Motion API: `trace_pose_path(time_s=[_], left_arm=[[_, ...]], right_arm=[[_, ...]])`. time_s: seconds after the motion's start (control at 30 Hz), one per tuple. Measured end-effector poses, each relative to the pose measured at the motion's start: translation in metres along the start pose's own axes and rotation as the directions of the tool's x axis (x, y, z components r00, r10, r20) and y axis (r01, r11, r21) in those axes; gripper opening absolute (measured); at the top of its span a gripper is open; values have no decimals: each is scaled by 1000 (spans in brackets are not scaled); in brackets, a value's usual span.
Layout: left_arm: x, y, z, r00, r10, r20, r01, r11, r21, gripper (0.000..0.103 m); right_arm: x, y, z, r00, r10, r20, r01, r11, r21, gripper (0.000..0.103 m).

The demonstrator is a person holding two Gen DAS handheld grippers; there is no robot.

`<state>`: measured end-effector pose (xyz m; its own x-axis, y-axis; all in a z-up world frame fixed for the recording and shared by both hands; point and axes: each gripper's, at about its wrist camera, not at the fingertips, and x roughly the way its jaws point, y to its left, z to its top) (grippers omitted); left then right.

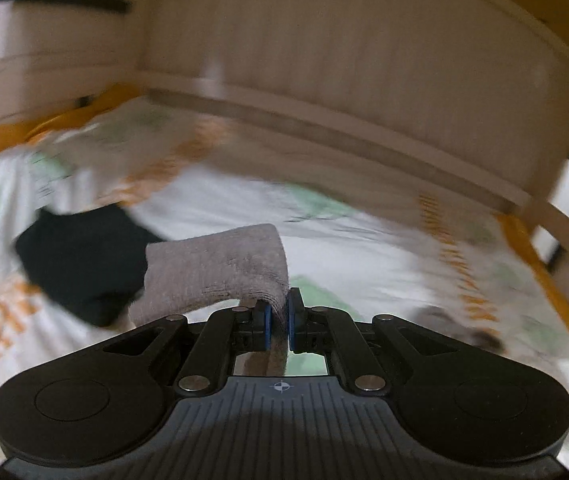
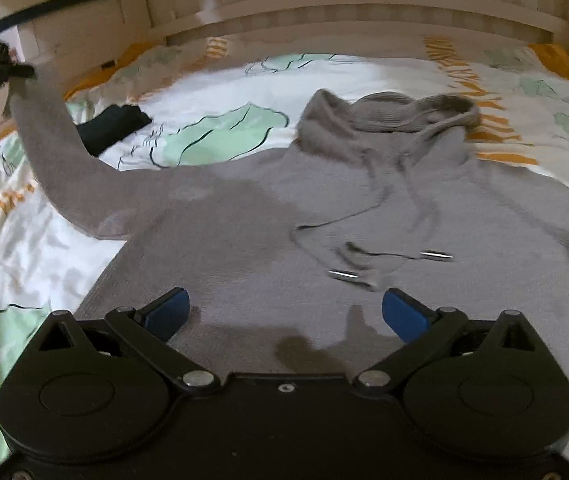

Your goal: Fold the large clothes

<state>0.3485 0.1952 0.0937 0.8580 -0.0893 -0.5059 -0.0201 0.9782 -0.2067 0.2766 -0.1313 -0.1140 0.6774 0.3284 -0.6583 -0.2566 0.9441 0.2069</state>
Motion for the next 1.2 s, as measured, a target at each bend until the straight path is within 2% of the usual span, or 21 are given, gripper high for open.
trace_pose_path(time_s=[0.13, 0.27, 0.43, 0.57, 0.7, 0.77, 0.8, 1.07, 1.2], left_arm=[[10, -69, -7, 996, -79, -30, 82, 993, 86, 7], [35, -131, -33, 985, -151, -85, 162, 978, 135, 7], [71, -201, -82, 966, -201, -165, 232, 953, 196, 7], [97, -241, -125, 944, -219, -245, 270, 943, 197, 8], [120, -255, -170, 922, -215, -321, 285, 940, 190, 11], [126, -257, -190, 906, -218, -364, 300, 935, 187, 32], [125, -263, -197, 903, -217, -371, 304, 933, 192, 34], [89, -239, -241, 909, -217, -356, 333, 891, 307, 56], [64, -210, -254, 925, -208, -318, 318, 881, 350, 64]], right_arm=[[-24, -27, -6, 999, -27, -24, 27, 1000, 7, 102], [-42, -57, -21, 997, -72, -39, 73, 997, 13, 102], [-48, -89, -37, 991, -123, -48, 126, 989, 72, 102], [-46, -102, -41, 992, -115, -60, 122, 985, 122, 102], [-43, -108, -41, 992, -109, -66, 117, 984, 135, 102], [-43, -110, -43, 991, -113, -73, 122, 982, 143, 102], [-42, -112, -44, 990, -114, -78, 124, 981, 147, 102], [-34, -111, -52, 983, -152, -103, 162, 981, 105, 103], [-30, -104, -55, 977, -185, -104, 190, 981, 48, 103]])
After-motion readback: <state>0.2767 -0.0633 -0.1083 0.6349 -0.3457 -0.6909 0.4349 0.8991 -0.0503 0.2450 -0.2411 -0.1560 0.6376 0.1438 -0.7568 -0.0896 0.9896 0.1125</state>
